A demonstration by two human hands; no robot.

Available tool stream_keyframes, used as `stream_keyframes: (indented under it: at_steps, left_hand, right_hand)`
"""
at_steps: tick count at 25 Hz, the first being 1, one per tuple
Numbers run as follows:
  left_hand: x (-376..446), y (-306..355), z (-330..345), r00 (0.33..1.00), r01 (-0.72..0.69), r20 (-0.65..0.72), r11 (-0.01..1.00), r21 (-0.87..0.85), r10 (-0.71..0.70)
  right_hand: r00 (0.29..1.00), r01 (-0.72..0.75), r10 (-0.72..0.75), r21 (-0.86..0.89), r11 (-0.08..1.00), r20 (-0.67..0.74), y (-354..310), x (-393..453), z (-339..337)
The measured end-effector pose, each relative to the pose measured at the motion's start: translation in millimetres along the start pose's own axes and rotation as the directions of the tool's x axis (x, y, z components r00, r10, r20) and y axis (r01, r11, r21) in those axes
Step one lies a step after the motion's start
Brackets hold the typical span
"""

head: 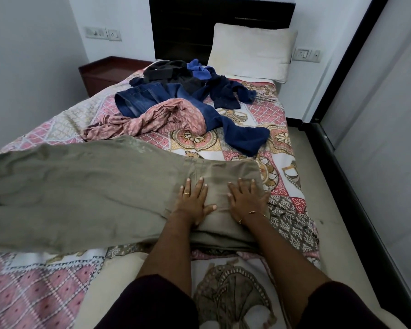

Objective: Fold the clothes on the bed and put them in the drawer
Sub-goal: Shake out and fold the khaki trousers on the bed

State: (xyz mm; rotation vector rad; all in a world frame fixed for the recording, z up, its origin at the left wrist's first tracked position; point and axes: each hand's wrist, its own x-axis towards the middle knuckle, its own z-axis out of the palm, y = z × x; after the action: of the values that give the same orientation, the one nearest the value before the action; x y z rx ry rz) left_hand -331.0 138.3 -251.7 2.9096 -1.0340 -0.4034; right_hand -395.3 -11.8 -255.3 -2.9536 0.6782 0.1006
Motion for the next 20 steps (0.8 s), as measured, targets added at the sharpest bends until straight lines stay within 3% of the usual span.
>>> stream_keyframes:
  at_steps: [3,6,9,11,16,18,20]
  left_hand:
    - [0,0,1,0.996,0.037,-0.083,0.999,0.033,-0.035]
    - [0,-1,1,0.999,0.038,-0.022,0.999,0.006,-0.038]
    - [-1,-2,0,0.999,0.029,-0.038,0.999,-0.033,-0.03]
    - [0,-2,-3,0.998,0.034,-0.041,0.997,-0.069,-0.036]
    - [3,-7,-29,1.0,0.013,-0.008,0.969,-0.248,-0.016]
    - [0,-12,-42,0.991,0.013,-0.105,0.855,-0.518,-0.078]
    - [-11,-21,-62,0.962,-0.021,-0.171,0.565,-0.825,-0.214]
  right_hand:
    - [0.995,-0.096,0.097,0.024,0.995,-0.03,17,-4,-4]
    - [0.971,-0.21,0.22,0.105,0.972,-0.096,17,-6,-10]
    - [0.941,-0.334,0.331,0.346,0.877,0.069,23,-5,-23]
    - [0.946,-0.324,0.287,0.428,0.844,0.15,26,-4,-39]
    - [0.98,-0.199,0.159,0.614,0.764,0.119,-8,0,-97]
    - [0.99,-0.139,0.087,0.665,0.734,0.112,-39,0,-112]
    - [0.996,-0.056,0.002,0.635,0.77,0.086,-78,-1,-120]
